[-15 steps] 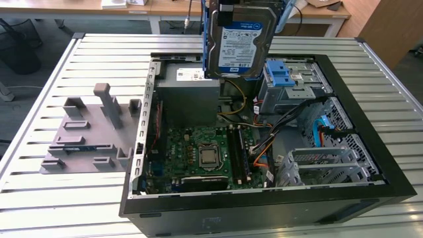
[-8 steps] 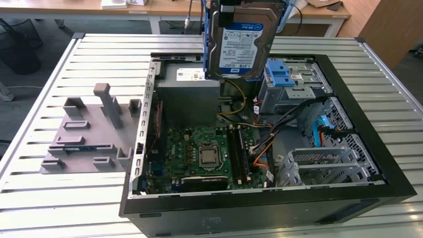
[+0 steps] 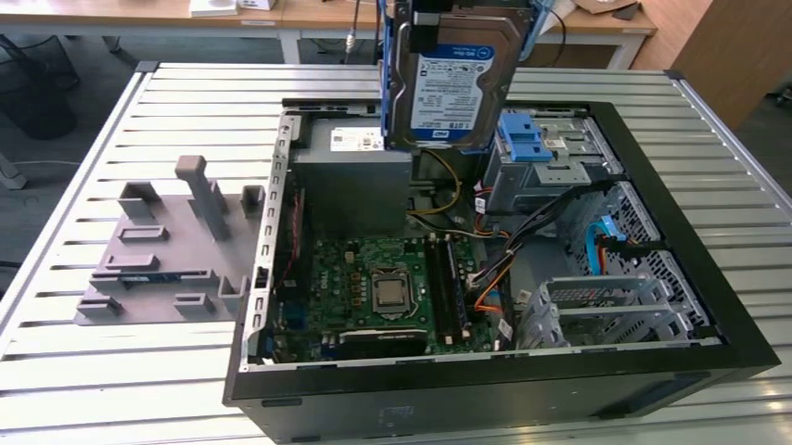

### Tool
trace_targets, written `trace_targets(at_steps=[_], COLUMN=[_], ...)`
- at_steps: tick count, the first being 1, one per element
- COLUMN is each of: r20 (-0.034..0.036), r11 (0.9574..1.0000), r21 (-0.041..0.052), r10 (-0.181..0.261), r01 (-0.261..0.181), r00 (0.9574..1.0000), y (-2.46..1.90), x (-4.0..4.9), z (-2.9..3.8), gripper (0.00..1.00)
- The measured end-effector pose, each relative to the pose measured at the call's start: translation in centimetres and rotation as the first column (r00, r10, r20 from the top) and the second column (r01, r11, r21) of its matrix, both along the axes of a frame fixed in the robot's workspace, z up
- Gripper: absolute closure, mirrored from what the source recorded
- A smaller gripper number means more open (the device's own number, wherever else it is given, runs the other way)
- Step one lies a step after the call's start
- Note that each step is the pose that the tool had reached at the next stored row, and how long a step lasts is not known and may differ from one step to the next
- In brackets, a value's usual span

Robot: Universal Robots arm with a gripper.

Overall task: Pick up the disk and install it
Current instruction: 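Pick up the disk, then insert the disk into the insertion slot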

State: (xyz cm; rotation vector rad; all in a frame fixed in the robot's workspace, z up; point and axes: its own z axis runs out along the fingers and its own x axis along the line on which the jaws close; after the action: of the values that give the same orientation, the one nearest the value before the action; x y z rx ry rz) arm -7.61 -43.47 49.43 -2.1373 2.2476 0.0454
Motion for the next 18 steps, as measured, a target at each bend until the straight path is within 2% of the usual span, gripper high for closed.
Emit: trace_targets(at_steps=[11,14,18], r20=[0.0000,0.0000,0.0000], r11=[1.0000,1.0000,1.0000], r21=[-0.0034,-0.0071,-0.0076], r10=[0.001,0.005,0.005], r01=[-0.001,-0.005,-0.005], r00=[1.0000,1.0000,1.0000], y=[-0.82,-0.94,-1.02], x=[0.00,0.00,0.00], z=[-0.04,-0.06,-0.06], gripper=[0.64,0.64,0.64])
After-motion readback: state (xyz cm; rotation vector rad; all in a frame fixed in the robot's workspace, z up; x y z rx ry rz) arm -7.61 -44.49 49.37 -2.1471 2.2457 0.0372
